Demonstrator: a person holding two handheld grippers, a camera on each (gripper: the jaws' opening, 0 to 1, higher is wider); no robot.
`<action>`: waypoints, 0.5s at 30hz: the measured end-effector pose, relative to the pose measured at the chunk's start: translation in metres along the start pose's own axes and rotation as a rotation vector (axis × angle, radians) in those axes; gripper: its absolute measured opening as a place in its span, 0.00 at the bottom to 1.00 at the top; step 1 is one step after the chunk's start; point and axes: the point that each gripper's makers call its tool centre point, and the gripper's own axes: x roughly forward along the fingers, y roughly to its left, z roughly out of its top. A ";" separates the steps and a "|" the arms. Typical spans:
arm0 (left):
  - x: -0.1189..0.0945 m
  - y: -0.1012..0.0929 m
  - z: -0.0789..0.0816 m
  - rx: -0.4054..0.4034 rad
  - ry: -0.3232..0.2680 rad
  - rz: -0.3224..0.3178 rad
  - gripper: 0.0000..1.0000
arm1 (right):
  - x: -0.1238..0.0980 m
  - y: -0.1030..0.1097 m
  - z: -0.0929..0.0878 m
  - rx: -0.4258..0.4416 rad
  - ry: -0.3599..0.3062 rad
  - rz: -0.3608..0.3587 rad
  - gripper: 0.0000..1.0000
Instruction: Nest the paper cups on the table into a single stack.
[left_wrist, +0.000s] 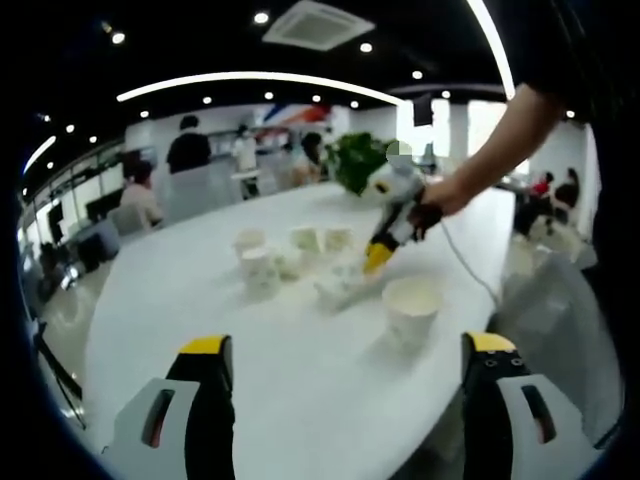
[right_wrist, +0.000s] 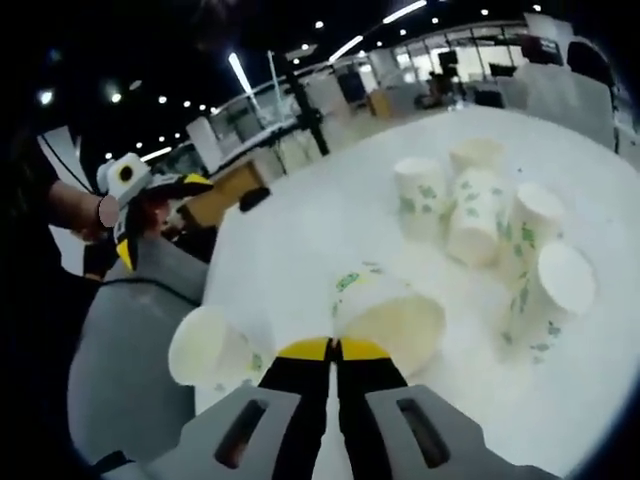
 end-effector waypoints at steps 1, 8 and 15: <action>0.000 -0.001 0.000 0.002 -0.002 -0.002 0.95 | -0.001 0.001 0.000 -0.016 0.006 -0.003 0.00; 0.002 -0.003 0.003 0.009 -0.011 -0.007 0.95 | -0.009 0.002 0.004 -0.076 0.022 -0.030 0.00; 0.004 -0.006 0.006 0.025 -0.014 -0.017 0.95 | -0.019 0.003 0.012 -0.135 0.046 -0.065 0.00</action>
